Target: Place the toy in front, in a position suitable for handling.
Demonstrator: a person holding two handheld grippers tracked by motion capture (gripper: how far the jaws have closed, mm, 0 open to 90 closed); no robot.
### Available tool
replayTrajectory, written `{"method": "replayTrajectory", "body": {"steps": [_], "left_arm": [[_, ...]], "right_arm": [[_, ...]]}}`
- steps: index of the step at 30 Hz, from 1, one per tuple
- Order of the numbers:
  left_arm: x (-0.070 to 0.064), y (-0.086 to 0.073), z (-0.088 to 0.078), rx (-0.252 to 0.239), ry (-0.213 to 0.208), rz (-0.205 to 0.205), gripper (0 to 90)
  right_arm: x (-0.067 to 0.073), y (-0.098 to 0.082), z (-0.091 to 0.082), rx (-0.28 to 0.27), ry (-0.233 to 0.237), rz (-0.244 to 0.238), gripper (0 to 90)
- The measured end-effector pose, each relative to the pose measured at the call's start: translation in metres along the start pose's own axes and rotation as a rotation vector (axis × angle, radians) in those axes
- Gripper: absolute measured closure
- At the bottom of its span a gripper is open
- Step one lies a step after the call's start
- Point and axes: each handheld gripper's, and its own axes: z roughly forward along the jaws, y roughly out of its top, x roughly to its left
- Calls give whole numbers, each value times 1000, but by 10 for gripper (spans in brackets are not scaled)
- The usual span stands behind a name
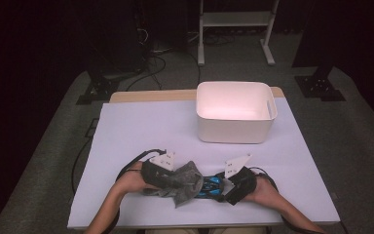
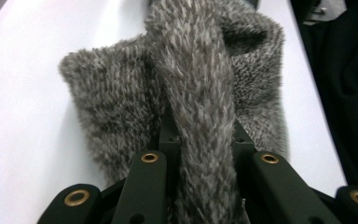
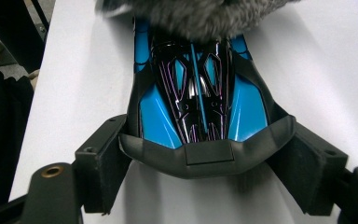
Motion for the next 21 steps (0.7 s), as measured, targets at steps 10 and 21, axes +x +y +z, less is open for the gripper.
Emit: {"method": "replayTrajectory", "body": {"steps": [10, 21], "left_arm": [[3, -17, -7, 20, 22, -28, 741], [9, -7, -2, -31, 14, -30, 741]], "right_arm": [[0, 0, 0, 3, -1, -13, 231], [0, 0, 0, 1, 2, -5, 230]]}}
